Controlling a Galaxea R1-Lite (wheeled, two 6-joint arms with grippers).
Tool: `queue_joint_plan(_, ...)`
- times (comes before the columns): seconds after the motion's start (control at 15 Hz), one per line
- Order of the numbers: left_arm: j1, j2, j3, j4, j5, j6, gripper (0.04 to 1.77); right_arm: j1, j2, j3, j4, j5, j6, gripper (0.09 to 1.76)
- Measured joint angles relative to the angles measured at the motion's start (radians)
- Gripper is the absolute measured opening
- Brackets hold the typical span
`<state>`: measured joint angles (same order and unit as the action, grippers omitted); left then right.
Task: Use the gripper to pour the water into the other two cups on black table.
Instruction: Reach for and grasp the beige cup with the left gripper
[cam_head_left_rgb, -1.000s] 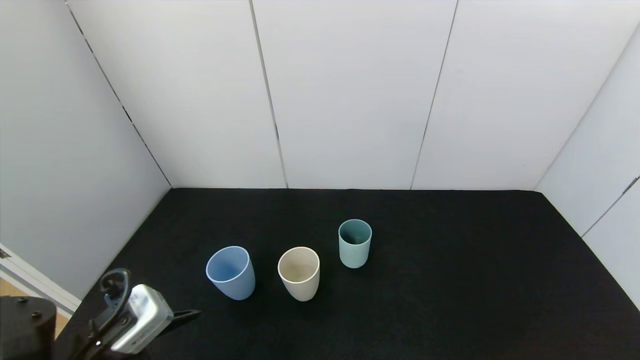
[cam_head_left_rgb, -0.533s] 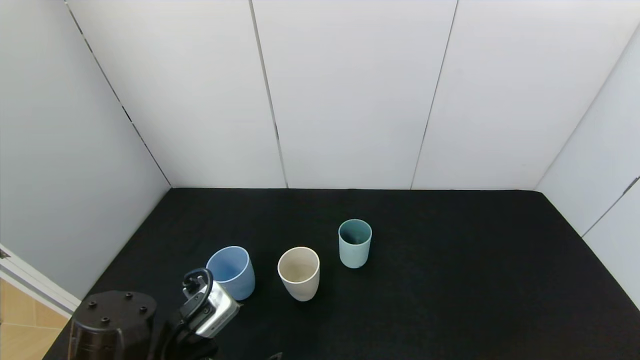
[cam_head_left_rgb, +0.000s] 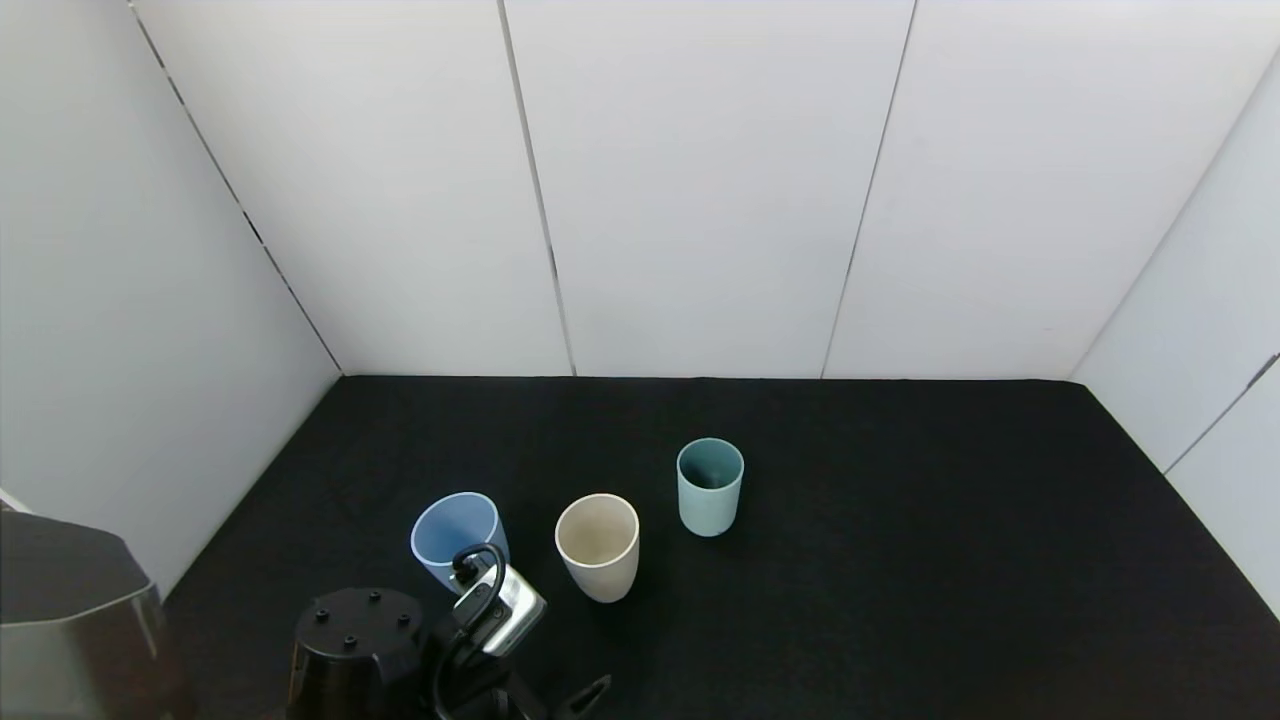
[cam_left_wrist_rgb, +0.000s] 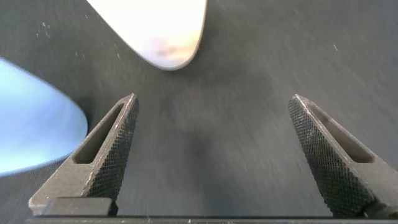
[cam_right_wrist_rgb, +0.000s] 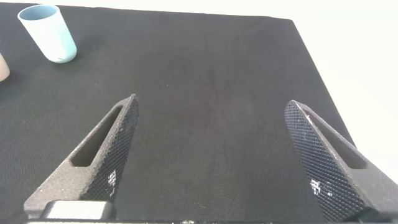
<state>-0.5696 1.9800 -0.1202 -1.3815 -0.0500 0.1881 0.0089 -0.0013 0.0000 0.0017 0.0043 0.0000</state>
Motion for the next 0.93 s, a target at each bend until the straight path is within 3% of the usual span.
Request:
queue_joint_plan(0.27,0.006,0.096,-0.041,-0.079,0.039,-0.002,1.72,0.000,0.000,0.000,0.000,0.000,0.000,1.71)
queue_joint_plan(0.93,0.033,0.164,-0.158,-0.081,0.052,-0.033,1.72,0.000,0.000,0.000,0.000,0.000,-0.001,1.71)
